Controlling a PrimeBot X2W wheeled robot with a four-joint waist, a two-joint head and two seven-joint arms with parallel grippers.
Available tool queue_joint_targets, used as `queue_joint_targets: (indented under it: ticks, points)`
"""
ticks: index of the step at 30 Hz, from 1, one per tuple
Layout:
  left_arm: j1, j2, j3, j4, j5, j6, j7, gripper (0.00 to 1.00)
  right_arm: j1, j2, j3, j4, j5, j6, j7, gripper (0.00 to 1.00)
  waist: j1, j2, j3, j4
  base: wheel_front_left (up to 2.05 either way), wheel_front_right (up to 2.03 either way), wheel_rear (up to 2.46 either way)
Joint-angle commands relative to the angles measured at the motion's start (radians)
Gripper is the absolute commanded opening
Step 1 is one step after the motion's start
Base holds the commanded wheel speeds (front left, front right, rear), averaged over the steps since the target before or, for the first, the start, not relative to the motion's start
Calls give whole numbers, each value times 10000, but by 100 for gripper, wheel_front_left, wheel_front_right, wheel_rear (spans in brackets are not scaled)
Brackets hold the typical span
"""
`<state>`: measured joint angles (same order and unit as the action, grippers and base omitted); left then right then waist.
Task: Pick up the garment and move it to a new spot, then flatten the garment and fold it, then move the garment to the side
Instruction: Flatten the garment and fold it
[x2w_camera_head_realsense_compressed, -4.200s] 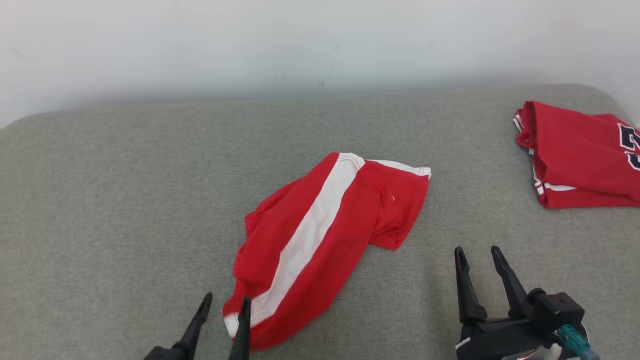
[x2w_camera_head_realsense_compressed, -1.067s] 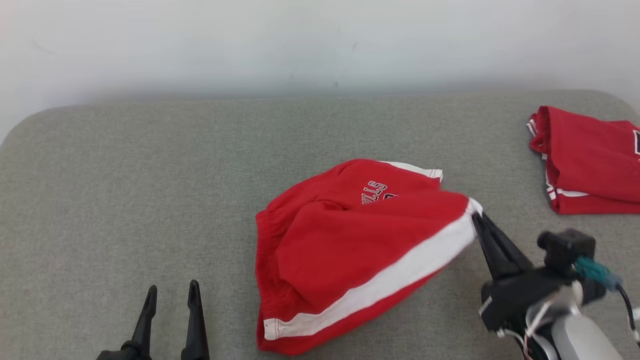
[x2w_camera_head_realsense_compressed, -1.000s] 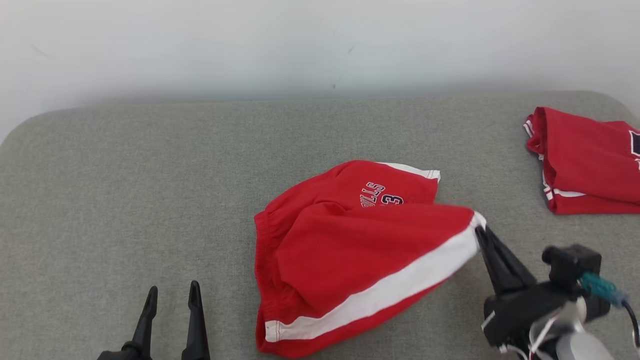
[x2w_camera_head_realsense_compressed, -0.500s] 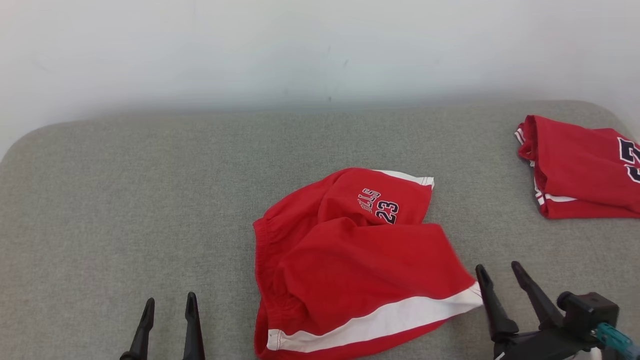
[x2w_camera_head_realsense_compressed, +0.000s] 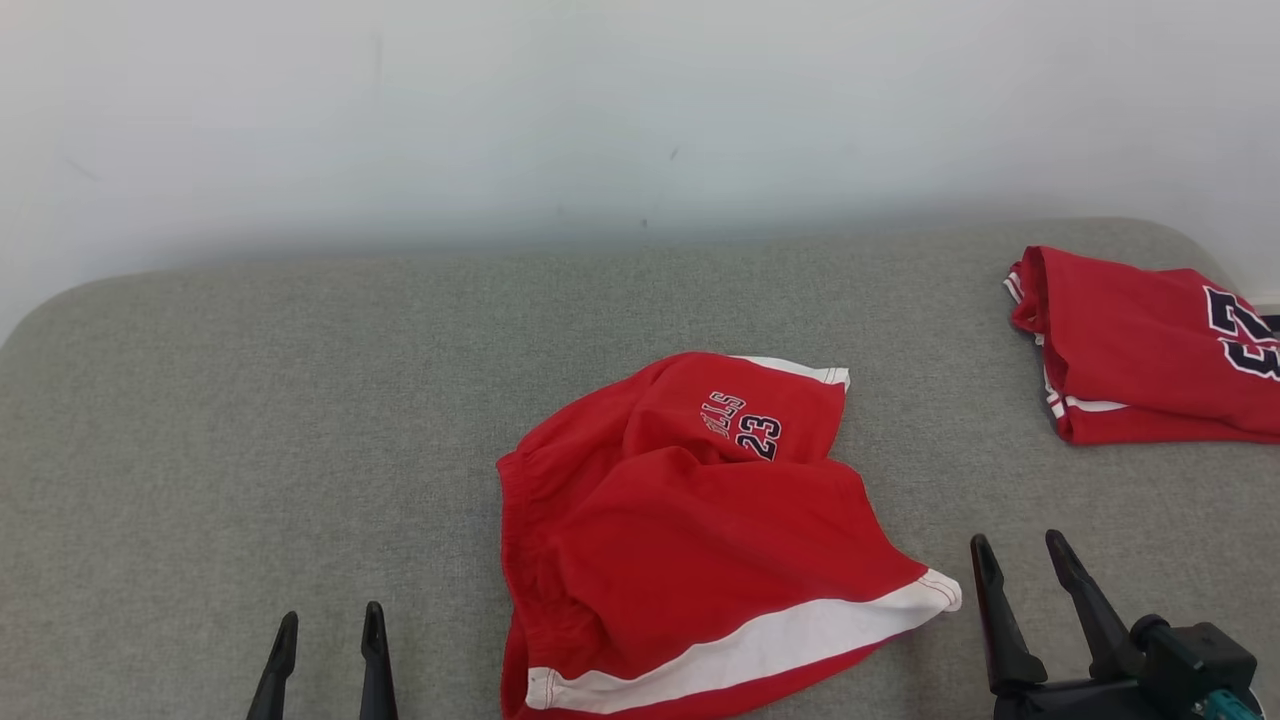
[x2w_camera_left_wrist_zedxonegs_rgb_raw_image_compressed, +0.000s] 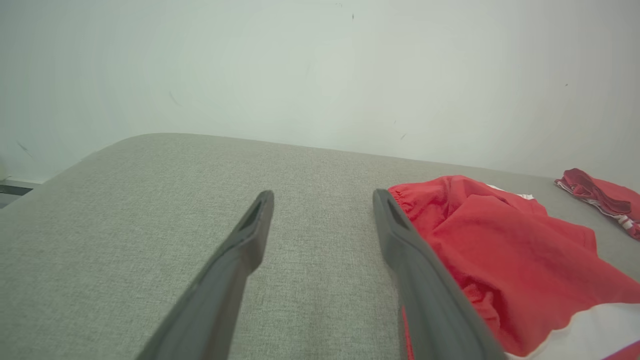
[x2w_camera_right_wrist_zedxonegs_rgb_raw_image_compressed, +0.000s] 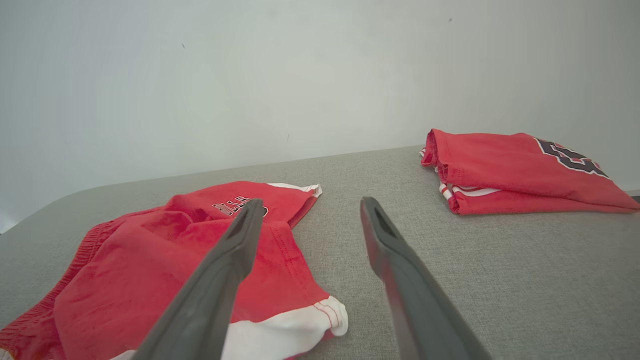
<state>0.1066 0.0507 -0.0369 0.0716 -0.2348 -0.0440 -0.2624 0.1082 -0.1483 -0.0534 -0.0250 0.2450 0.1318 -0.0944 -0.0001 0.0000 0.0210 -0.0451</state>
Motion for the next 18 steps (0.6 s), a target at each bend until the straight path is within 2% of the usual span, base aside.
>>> queue_joint_targets:
  ticks: [1, 9, 18]
  points:
    - [150, -7, 37, -67, 157, -19, -31, 100, 106, 51, -13, 64, 15, -28, -146, 100, 1, 0, -18, -18, 0, 0, 0]
    - [289, 182, 175, -94, 1112, 83, -31, 100, 196, 193, 6, 305, -167, -28, -532, 100, 1, 0, -98, -7, 0, 0, 0]
    - [470, 401, 828, -30, 969, 114, -31, 100, 152, 247, 43, 665, -213, -28, -749, 100, 1, 0, -62, 83, 0, 0, 0]
